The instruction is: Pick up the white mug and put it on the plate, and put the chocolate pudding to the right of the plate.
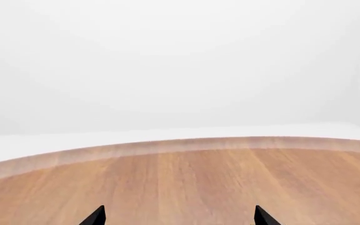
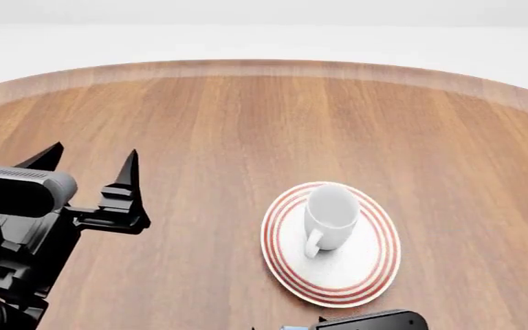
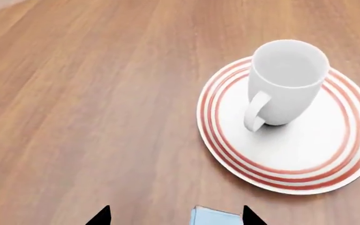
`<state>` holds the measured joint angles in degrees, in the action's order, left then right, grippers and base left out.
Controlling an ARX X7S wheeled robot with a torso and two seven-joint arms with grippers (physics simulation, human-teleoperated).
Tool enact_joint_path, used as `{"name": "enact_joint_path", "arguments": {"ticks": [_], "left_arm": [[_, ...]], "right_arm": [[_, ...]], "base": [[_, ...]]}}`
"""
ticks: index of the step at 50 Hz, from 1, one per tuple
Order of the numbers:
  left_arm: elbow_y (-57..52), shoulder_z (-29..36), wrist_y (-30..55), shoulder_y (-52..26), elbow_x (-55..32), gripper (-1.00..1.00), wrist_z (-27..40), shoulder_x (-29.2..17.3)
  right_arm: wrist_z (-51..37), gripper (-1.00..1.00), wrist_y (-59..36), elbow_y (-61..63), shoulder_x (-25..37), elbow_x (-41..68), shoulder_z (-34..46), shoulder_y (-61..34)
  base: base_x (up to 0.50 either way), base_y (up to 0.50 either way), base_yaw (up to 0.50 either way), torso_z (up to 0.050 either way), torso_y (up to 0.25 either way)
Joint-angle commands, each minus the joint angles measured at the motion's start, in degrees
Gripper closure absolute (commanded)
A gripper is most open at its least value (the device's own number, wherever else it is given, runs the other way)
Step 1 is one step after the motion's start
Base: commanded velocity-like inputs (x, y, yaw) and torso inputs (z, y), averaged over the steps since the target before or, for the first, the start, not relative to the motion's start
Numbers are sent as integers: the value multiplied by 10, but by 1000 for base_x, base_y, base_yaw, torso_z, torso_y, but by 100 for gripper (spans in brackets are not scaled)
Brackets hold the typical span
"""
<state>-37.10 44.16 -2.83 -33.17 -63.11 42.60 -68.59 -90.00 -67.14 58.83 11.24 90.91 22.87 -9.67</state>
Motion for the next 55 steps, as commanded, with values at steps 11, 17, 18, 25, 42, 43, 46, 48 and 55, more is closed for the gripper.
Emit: {"name": "enact_joint_path", "arguments": {"ticks": [11, 17, 18, 25, 42, 43, 46, 48, 55], "left_arm": [[0, -13, 12, 7, 8, -100, -12, 16], [0, -14, 12, 7, 7, -100, -12, 15], [0, -14, 13, 7, 7, -100, -12, 16], [3, -17, 9, 9, 3, -100, -13, 15], [9, -17, 4, 16, 0, -100, -16, 18], [12, -17, 3, 17, 0, -100, -17, 19], [14, -16, 3, 18, 0, -100, -17, 21], [15, -16, 3, 18, 1, -100, -18, 23], [16, -16, 4, 18, 0, -100, -18, 25]], "right_arm": [[0, -100, -60, -24, -67, -12, -84, 65], [0, -100, -63, -23, -63, -10, -97, 59], [0, -100, -61, -22, -59, -9, -99, 58], [0, -100, -31, -29, -25, -6, -103, 58], [0, -100, -9, -59, -16, -10, -86, 61], [0, -100, -7, -61, -16, -8, -85, 62], [0, -100, -3, -63, -14, -8, -84, 60], [1, -100, -1, -67, -13, -9, -85, 61], [7, -100, 5, -71, -11, -15, -83, 68]], "base": [[0, 0, 0, 0, 0], [0, 0, 0, 0, 0], [0, 0, 0, 0, 0], [0, 0, 0, 0, 0], [0, 0, 0, 0, 0], [0, 0, 0, 0, 0], [0, 0, 0, 0, 0], [0, 0, 0, 0, 0], [0, 0, 0, 0, 0]]}}
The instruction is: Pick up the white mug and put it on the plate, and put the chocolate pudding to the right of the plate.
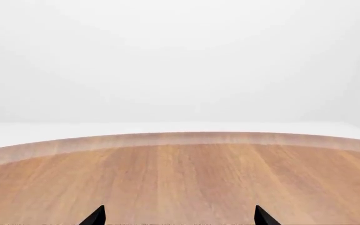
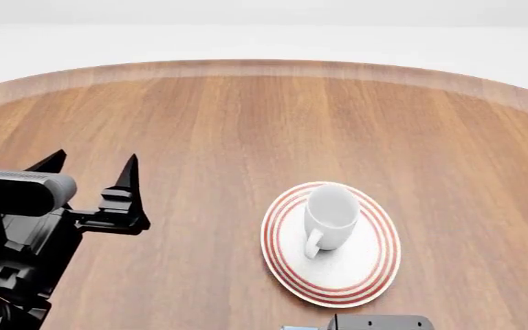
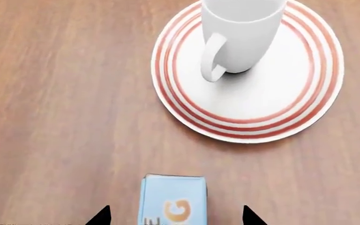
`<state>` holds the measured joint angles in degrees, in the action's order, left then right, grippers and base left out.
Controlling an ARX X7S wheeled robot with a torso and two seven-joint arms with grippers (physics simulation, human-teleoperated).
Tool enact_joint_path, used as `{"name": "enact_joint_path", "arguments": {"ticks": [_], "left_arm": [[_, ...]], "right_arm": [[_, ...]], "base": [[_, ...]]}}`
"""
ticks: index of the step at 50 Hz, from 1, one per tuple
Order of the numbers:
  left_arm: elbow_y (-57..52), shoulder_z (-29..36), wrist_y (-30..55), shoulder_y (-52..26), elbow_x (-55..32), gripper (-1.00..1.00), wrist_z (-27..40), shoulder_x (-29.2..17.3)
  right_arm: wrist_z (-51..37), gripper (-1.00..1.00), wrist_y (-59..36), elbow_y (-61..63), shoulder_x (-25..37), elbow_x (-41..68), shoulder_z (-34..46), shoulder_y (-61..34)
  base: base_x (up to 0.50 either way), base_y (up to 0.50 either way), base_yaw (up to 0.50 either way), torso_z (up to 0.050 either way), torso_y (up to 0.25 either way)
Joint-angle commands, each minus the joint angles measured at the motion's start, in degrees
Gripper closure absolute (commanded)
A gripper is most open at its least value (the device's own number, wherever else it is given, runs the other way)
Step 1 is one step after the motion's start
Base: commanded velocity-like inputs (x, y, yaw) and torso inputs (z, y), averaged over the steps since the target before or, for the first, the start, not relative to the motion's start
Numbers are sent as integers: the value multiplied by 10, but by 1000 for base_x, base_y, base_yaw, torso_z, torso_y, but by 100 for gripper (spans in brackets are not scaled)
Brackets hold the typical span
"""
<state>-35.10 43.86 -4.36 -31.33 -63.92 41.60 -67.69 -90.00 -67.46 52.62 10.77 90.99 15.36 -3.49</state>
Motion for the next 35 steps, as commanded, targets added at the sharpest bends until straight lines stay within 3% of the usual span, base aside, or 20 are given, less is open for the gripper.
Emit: {"name": "enact_joint_path", "arguments": {"ticks": [1, 35], "left_arm": [[-4, -13, 20, -1, 8, -100, -8, 16], [4, -13, 13, 10, 8, -100, -12, 22]], "right_arm": [[9, -100, 7, -8, -6, -19, -6, 9], [108, -100, 21, -36, 4, -122, 29, 50]], "base": [[0, 0, 0, 0, 0], [0, 0, 0, 0, 0]]}}
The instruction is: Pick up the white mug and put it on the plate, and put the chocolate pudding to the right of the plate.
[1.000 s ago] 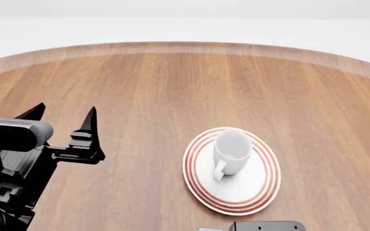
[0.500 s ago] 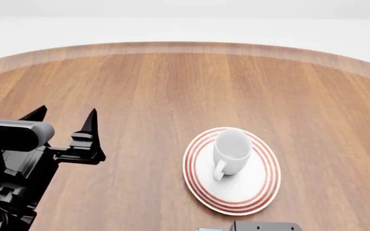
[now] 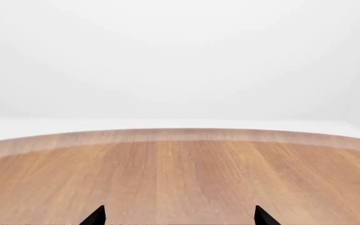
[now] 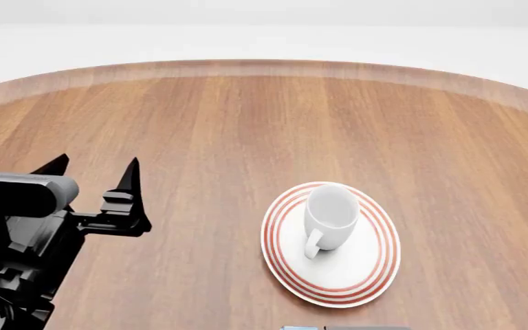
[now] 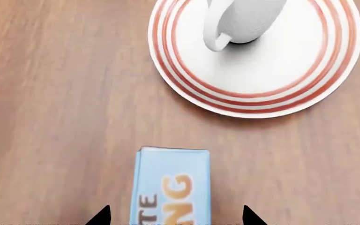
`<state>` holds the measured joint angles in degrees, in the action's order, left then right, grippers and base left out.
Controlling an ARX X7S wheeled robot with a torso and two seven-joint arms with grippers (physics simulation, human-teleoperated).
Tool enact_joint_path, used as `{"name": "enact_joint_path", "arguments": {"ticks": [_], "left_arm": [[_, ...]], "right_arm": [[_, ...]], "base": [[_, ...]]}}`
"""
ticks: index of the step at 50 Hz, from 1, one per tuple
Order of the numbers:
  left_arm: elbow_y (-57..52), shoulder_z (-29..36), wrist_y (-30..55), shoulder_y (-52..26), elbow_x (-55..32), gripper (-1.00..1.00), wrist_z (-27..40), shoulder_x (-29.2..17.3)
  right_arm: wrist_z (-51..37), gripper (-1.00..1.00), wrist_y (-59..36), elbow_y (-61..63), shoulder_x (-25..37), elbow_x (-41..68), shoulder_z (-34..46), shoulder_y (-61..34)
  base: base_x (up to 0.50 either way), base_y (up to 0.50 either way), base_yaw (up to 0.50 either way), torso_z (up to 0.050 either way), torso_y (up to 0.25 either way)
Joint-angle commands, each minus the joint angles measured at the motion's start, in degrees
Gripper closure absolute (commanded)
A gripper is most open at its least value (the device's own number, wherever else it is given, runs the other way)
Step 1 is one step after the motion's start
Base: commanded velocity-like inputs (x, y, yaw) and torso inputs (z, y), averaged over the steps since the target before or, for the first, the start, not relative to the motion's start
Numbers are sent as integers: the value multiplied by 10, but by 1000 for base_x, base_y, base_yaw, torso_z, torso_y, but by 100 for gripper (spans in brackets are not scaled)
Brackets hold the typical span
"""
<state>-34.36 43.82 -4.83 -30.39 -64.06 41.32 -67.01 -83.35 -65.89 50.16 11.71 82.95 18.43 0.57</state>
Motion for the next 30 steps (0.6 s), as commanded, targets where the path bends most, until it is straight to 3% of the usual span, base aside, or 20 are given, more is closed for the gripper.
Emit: {"name": "enact_joint_path", "arguments": {"ticks": [1, 21, 22, 30], "left_arm": [[-2, -13, 18, 1, 9, -100, -10, 17], [1, -14, 15, 5, 7, -100, -12, 19], [2, -14, 14, 6, 8, -100, -12, 19], [6, -15, 15, 6, 5, -100, -14, 21]], "right_arm": [[44, -100, 6, -14, -5, -43, -1, 10], [101, -100, 22, -48, 1, -100, 29, 14], [102, 100, 22, -47, 1, -100, 31, 14], [106, 100, 24, -52, 5, -111, 39, 10]], "base": [[0, 0, 0, 0, 0], [0, 0, 0, 0, 0], [0, 0, 0, 0, 0], [1, 0, 0, 0, 0]]}}
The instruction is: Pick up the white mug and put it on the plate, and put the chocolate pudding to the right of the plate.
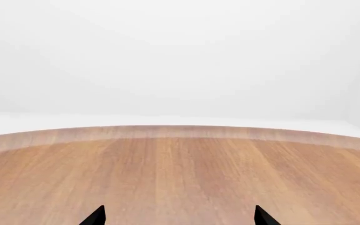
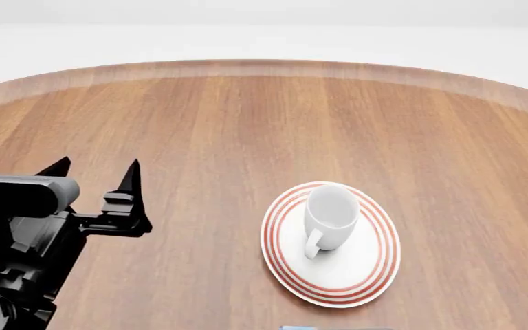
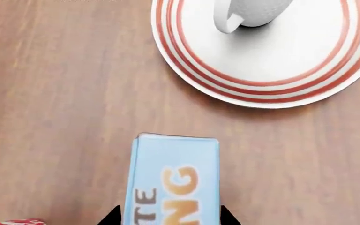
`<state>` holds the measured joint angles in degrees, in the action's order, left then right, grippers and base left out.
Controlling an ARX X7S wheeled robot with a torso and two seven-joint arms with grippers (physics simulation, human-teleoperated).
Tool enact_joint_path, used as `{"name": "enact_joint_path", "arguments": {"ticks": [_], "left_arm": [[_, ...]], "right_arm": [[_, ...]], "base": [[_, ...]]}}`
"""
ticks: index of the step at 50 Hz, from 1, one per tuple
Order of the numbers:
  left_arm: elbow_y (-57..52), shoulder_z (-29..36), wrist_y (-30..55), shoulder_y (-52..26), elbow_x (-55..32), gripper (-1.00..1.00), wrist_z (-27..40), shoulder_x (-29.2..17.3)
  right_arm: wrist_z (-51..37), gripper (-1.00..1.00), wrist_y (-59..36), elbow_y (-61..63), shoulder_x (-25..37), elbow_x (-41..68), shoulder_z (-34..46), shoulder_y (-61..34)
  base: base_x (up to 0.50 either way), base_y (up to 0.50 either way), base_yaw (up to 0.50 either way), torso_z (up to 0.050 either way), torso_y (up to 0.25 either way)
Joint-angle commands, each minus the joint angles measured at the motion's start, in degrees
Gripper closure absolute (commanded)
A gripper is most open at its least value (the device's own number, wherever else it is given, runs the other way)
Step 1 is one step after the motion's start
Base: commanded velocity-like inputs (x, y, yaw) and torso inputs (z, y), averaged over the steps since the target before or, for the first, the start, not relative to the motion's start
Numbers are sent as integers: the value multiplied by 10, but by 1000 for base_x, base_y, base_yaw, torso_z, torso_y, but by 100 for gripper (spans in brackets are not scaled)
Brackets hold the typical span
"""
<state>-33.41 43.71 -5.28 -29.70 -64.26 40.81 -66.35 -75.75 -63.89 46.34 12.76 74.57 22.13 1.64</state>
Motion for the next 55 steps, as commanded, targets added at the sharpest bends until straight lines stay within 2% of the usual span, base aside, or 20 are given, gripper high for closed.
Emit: {"name": "enact_joint_path", "arguments": {"ticks": [1, 12, 20, 23, 24, 25, 26, 30, 34, 41, 48, 51, 55], "left_arm": [[-4, -14, 19, 0, 8, -100, -9, 15], [-2, -14, 19, 1, 7, -100, -10, 16], [-4, -16, 17, 4, 6, -100, -8, 12], [-4, -17, 17, 4, 6, -100, -8, 12], [-8, -20, 13, 6, 4, -100, -6, 6], [-9, -20, 12, 7, 4, -100, -5, 5], [-10, -21, 12, 7, 3, -100, -4, 4], [-12, -23, 12, 5, 1, -100, -3, 2], [-13, -23, 13, 5, 2, -100, -3, 3], [-13, -26, 14, 1, -2, -100, -2, 4], [-19, -33, 9, 2, -9, -100, -1, -6], [-20, -33, 10, 1, -10, -100, 0, -6], [-18, -33, 11, 0, -10, -100, 0, -5]], "right_arm": [[29, 100, 4, -15, -5, -27, 1, -1], [28, 100, 6, -9, 1, -35, 11, -9], [-39, 100, 3, 40, 10, 56, -25, -54], [-40, 100, 4, 40, 11, 58, -25, -54], [-126, 100, 26, 85, 33, 144, -33, -113], [-142, 100, 45, 95, 49, 186, -29, -124], [-142, 100, 64, 100, 63, 186, -19, -132], [-142, 100, 242, 135, 200, 188, 79, -220], [-142, 100, 362, 136, 284, 178, 184, -308], [-142, 100, 455, 137, 361, 175, 306, -422], [-142, 100, 553, 137, 464, 198, 442, -597], [-142, 100, 579, 137, 519, 237, 474, -689], [-142, 100, 572, 137, 587, 305, 459, -787]], "base": [[0, 0, 0, 0, 0], [1, 1, 1, 0, 0], [1, 0, 0, 0, 0], [0, 0, 0, 0, 0], [0, 0, 0, 0, 0], [0, 0, 0, 0, 0], [0, 0, 0, 0, 0], [0, 0, 0, 0, 0], [0, 0, 0, 0, 0], [0, 0, 0, 0, 0], [0, 0, 0, 0, 0], [0, 0, 0, 0, 0], [0, 0, 0, 0, 0]]}}
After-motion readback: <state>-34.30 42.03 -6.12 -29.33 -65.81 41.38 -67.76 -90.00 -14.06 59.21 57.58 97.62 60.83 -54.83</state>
